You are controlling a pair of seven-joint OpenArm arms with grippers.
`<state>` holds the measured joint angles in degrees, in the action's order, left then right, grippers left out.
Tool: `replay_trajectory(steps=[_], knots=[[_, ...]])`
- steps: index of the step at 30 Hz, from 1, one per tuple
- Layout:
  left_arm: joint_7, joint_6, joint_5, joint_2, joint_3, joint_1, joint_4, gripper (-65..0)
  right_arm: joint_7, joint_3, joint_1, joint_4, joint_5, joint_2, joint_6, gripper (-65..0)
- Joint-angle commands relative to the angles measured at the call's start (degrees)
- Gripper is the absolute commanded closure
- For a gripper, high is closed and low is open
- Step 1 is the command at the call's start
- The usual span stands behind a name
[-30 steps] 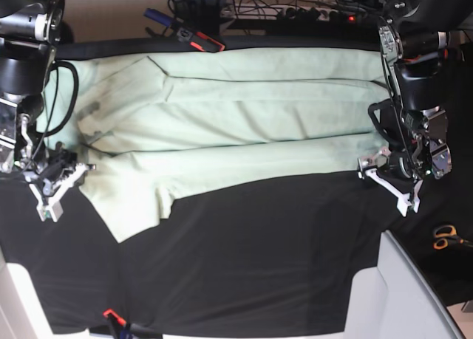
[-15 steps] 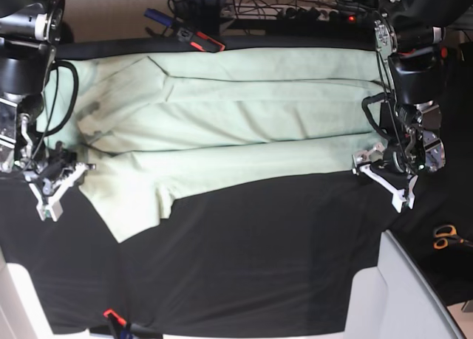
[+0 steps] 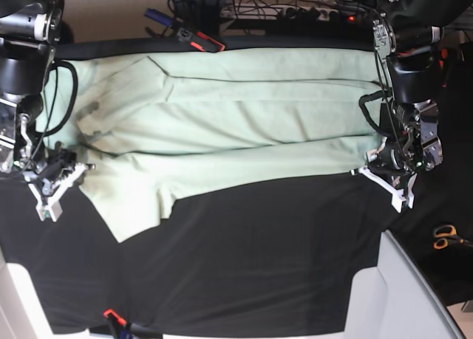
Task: Fold the T-shirt properly
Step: 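Grasp the shirt edge with both grippers and pull it toward the arms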
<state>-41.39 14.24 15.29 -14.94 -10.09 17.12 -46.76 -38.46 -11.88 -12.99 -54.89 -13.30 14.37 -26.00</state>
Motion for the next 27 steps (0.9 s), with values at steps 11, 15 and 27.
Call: replay_trajectory(steps=[11,15,27], knots=[[0.0,0.4,-0.1,0.0,0.2,0.1,-3.7,0.0,3.2,-0.5,-1.6,-1.2,-0.9,0.8,-0.3,0.0],[-0.5,0.5,-0.1,0.0,0.2,-0.4,-7.3,0.0,4.9,-0.5,-1.7,-1.2,-0.9,1.0,-0.3,0.0],[-2.1,0.5,0.4,0.0,0.2,-0.1,-15.4,0.0,4.9,-0.5,-4.0,-1.2,-0.9,1.8,-0.3,0.0]])
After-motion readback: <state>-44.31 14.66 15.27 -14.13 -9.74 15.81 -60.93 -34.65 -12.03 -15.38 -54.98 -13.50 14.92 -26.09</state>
